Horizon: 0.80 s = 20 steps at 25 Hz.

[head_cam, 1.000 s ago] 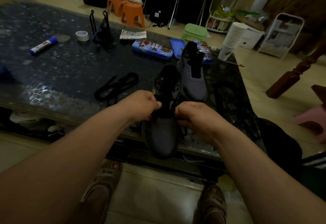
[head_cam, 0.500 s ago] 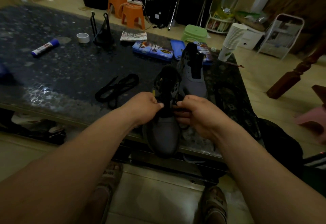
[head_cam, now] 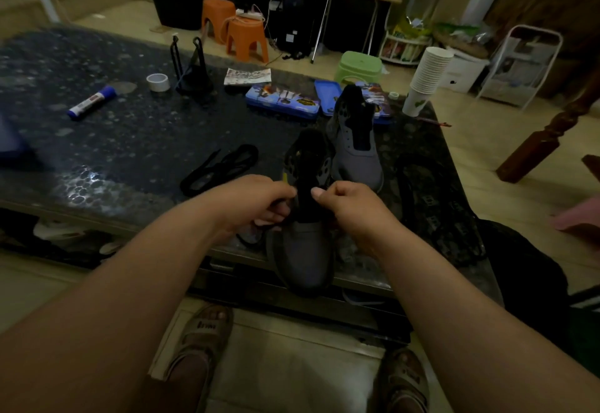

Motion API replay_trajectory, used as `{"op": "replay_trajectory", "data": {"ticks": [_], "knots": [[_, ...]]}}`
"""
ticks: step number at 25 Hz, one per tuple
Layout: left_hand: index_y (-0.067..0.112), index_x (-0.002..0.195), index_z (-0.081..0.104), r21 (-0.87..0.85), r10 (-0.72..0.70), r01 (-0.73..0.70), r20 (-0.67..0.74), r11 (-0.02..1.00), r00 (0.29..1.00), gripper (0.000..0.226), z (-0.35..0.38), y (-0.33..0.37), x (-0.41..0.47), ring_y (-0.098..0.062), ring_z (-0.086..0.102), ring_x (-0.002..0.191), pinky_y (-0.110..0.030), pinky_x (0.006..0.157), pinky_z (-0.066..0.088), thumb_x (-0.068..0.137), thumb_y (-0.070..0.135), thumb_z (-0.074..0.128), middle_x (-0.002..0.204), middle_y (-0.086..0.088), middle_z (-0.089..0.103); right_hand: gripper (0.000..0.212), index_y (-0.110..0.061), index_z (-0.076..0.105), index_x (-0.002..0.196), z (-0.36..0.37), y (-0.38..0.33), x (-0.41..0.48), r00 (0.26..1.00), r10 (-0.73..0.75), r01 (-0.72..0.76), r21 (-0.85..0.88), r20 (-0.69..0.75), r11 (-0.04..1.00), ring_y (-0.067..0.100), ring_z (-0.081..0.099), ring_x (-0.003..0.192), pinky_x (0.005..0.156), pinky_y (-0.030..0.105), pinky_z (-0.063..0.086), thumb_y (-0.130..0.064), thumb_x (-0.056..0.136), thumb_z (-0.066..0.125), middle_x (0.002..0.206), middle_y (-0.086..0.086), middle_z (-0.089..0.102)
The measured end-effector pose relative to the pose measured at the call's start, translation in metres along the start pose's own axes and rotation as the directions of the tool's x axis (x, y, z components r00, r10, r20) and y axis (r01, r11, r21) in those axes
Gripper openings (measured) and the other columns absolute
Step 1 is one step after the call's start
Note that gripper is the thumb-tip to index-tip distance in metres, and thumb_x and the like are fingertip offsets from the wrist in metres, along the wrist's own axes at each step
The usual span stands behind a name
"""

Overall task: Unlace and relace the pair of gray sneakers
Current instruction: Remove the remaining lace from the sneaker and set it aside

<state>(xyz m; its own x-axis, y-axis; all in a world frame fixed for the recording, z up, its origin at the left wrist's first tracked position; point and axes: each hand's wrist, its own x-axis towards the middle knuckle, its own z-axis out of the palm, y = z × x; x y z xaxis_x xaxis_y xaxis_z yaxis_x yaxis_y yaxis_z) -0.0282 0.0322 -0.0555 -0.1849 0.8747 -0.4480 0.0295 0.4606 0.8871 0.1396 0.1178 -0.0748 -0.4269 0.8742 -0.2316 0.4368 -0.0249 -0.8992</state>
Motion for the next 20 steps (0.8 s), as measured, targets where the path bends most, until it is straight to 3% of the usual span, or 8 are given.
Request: {"op": "replay_trajectory", "data": {"ticks": [2,4,6,8,11,15,17,20], "knots": [[0.014,0.086,0.061,0.242,0.092,-0.068,-0.09,0.968,0.992,0.025,0.008,-0.007,0.017,-0.026,0.062,0.076,-0.034,0.074,0.055,0.102,0.034,0.062,0.085,-0.013,0.064,0.031,-0.018,0.054,0.071,-0.007,-0.001,-0.005,0.999,0.018,-0.023,0.146,0.035,0.989,0.027,0.06,0.081,0.072,0.04,0.049,-0.024,0.098,0.069,0.08,0.012,0.059],[0.018,0.08,0.055,0.392,0.187,-0.098,-0.196,0.915,0.963,0.03,0.012,-0.014,0.029,-0.029,0.064,0.073,-0.041,0.074,0.057,0.098,0.038,0.068,0.079,-0.012,0.067,0.034,-0.019,0.053,0.068,-0.018,-0.002,-0.013,0.987,0.058,-0.112,0.395,0.147,0.912,0.032,0.066,0.096,0.086,0.04,0.053,-0.007,0.1,0.059,0.091,0.013,0.067],[0.017,0.079,0.053,0.333,0.165,-0.093,-0.196,0.938,0.967,0.03,0.012,-0.016,0.033,-0.026,0.061,0.071,-0.042,0.071,0.056,0.099,0.033,0.068,0.076,-0.01,0.064,0.034,-0.02,0.057,0.071,-0.028,0.002,-0.022,0.965,0.047,-0.178,0.519,0.257,0.836,0.034,0.067,0.114,0.105,0.043,0.048,-0.001,0.098,0.051,0.111,0.015,0.074],[0.015,0.08,0.052,0.246,0.137,-0.092,-0.173,0.965,0.975,0.028,0.012,-0.014,0.03,-0.021,0.059,0.07,-0.035,0.066,0.055,0.101,0.026,0.065,0.075,-0.009,0.061,0.023,-0.015,0.062,0.083,-0.03,0.006,-0.025,0.96,0.098,-0.23,0.546,0.261,0.806,0.034,0.064,0.126,0.115,0.048,0.043,-0.002,0.097,0.048,0.128,0.02,0.07],[0.013,0.079,0.052,0.244,0.149,-0.104,-0.175,0.964,0.973,0.028,0.013,-0.011,0.025,-0.017,0.058,0.066,-0.023,0.057,0.053,0.103,0.021,0.063,0.073,-0.009,0.06,0.015,-0.01,0.067,0.096,-0.022,0.002,-0.015,0.971,0.184,-0.234,0.453,0.153,0.86,0.035,0.066,0.121,0.107,0.047,0.051,-0.02,0.1,0.057,0.117,0.019,0.071],[0.012,0.077,0.053,0.137,0.096,-0.078,-0.129,0.987,0.987,0.026,0.012,-0.006,0.016,-0.017,0.055,0.066,-0.024,0.059,0.05,0.101,0.005,0.055,0.071,-0.009,0.059,0.056,-0.008,0.061,0.092,-0.008,-0.007,0.005,0.986,0.148,-0.16,0.197,0.075,0.967,0.021,0.069,0.083,0.075,0.039,0.059,-0.063,0.085,0.07,0.087,0.005,0.067],[0.008,0.08,0.058,-0.051,0.01,-0.011,-0.03,0.999,1.0,0.02,-0.002,0.001,0.003,-0.02,0.06,0.073,-0.028,0.068,0.052,0.095,-0.001,0.048,0.078,-0.012,0.065,0.051,-0.014,0.056,0.091,-0.006,-0.005,0.007,0.994,0.091,-0.098,0.112,0.067,0.989,0.019,0.06,0.073,0.062,0.036,0.052,-0.062,0.084,0.071,0.078,0.004,0.058],[0.006,0.083,0.062,-0.159,-0.02,0.033,0.078,0.987,0.997,0.02,-0.011,0.004,-0.005,-0.02,0.064,0.079,-0.03,0.076,0.055,0.094,0.001,0.047,0.091,-0.017,0.069,0.037,-0.009,0.064,0.097,-0.01,-0.005,0.003,0.998,0.042,-0.042,0.012,0.04,0.999,0.022,0.07,0.091,0.079,0.04,0.06,-0.046,0.094,0.071,0.094,0.01,0.071]]}}
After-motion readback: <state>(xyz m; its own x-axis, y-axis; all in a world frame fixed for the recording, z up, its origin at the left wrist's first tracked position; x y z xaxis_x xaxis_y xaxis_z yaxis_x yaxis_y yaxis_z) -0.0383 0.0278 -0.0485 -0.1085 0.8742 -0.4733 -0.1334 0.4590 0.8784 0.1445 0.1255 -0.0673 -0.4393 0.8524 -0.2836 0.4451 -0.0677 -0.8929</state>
